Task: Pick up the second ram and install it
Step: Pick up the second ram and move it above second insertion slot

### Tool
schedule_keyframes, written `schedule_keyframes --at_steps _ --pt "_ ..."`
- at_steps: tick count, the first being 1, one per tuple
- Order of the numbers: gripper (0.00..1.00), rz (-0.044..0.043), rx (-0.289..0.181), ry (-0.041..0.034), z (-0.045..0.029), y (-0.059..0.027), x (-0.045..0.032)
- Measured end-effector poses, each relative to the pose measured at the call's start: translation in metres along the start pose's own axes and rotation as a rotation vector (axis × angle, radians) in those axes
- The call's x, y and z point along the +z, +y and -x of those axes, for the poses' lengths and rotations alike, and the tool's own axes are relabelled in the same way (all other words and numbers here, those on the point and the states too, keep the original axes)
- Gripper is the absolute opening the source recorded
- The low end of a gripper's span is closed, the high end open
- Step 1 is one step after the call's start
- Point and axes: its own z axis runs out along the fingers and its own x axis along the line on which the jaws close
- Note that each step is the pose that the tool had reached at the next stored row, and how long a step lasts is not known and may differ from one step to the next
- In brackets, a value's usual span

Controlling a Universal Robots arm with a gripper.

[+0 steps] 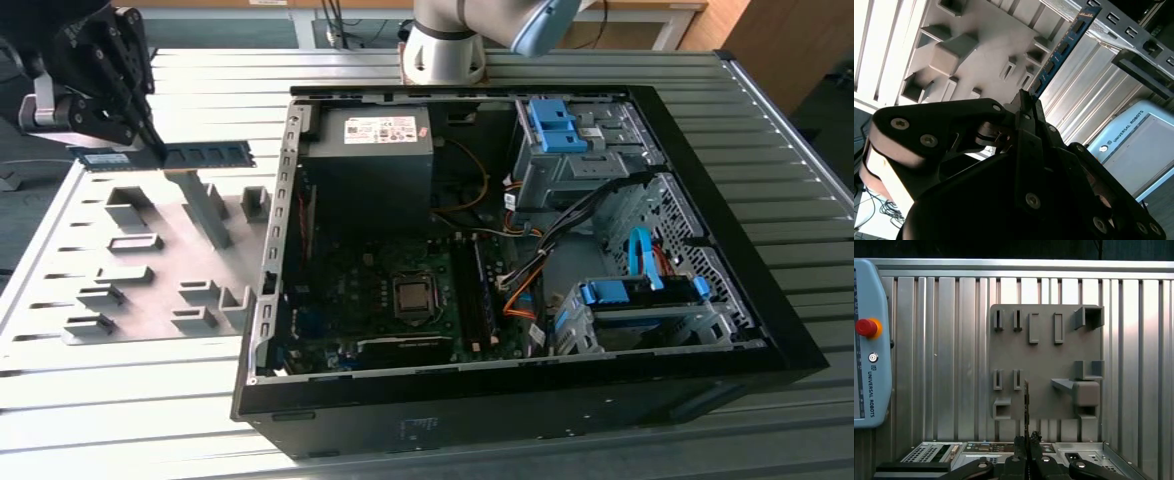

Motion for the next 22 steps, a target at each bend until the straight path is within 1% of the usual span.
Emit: schedule_keyframes --at_steps 21,22 --pt "0.14 0.0000 0.000 0.0000 0.0002 -0.0309 0.0001" --pt "0.14 0.0000 0.000 0.0000 0.0003 -0.0377 0.0001"
